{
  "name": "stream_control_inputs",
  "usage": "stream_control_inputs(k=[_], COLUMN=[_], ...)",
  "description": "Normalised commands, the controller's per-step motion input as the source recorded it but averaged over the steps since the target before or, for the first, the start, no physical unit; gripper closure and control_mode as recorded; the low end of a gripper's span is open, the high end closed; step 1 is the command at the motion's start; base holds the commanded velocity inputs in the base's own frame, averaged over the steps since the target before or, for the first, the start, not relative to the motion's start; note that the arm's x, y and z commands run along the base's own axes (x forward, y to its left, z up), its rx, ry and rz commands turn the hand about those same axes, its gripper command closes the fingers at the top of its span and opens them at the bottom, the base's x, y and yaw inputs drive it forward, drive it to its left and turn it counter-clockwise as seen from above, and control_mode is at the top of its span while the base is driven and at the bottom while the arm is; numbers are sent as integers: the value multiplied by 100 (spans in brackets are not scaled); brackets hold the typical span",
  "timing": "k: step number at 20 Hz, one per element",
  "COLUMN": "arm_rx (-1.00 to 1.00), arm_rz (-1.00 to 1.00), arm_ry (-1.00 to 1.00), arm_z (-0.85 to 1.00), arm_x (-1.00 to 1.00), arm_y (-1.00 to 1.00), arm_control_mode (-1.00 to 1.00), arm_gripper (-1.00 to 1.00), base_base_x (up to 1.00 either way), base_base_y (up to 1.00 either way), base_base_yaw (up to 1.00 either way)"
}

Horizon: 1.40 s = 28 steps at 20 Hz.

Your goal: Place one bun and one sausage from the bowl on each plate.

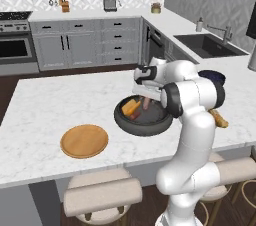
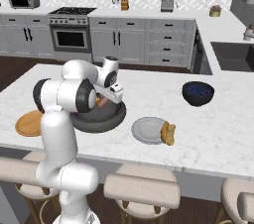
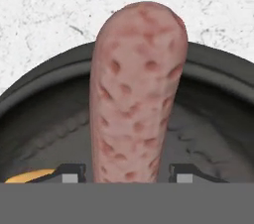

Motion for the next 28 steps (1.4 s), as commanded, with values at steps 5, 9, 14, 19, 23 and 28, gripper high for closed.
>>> stream_control_inputs(k=[5, 9, 14, 19, 23, 28], arm_rx=[-7, -12, -2, 0, 0, -7], arm_rz=[0, 1, 6, 15, 20, 1], arm_ry=[0, 0, -1, -2, -2, 16], arm_z=[21, 76, 52, 12, -16, -43], arm_x=[-14, -46, -75, -100, -97, -5], arm_y=[-5, -56, -97, -88, -67, -39], arm_control_mode=[-100, -100, -100, -100, -100, -100], arm_gripper=[100, 100, 100, 100, 100, 100], base_base_x=[0, 0, 0, 0, 0, 0], base_base_y=[0, 0, 0, 0, 0, 0], base_base_yaw=[0, 0, 0, 0, 0, 0])
